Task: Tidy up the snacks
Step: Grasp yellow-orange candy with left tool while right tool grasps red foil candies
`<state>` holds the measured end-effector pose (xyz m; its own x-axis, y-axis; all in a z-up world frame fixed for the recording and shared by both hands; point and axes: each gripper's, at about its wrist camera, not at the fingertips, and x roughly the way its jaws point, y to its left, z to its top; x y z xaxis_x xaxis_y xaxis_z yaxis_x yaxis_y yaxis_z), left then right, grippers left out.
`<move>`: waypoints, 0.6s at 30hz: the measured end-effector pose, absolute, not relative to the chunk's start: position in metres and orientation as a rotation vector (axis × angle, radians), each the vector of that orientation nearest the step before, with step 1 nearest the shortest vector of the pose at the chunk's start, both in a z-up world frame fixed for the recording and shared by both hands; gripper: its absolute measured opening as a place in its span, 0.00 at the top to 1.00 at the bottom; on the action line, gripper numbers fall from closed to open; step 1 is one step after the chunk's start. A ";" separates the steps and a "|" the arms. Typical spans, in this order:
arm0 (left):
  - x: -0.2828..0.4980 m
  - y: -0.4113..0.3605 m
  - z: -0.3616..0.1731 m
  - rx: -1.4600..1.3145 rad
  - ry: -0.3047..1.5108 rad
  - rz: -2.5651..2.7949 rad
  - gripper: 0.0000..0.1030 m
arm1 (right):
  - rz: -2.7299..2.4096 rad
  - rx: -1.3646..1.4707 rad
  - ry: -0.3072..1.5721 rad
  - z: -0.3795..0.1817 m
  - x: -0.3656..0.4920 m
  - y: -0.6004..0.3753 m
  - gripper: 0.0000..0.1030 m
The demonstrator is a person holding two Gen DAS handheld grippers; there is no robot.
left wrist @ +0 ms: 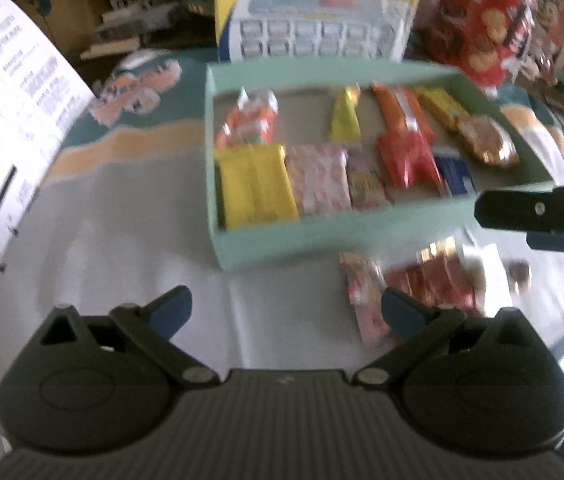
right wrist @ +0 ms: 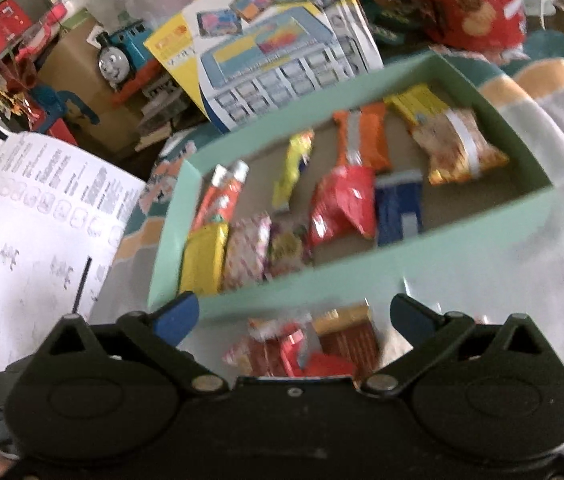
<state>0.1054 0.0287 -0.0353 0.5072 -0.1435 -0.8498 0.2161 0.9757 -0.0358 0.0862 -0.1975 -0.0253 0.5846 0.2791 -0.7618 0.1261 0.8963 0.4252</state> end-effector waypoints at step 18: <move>0.070 0.031 -0.088 0.111 1.154 -0.216 0.00 | 0.063 0.298 0.942 -0.044 0.057 -0.168 0.32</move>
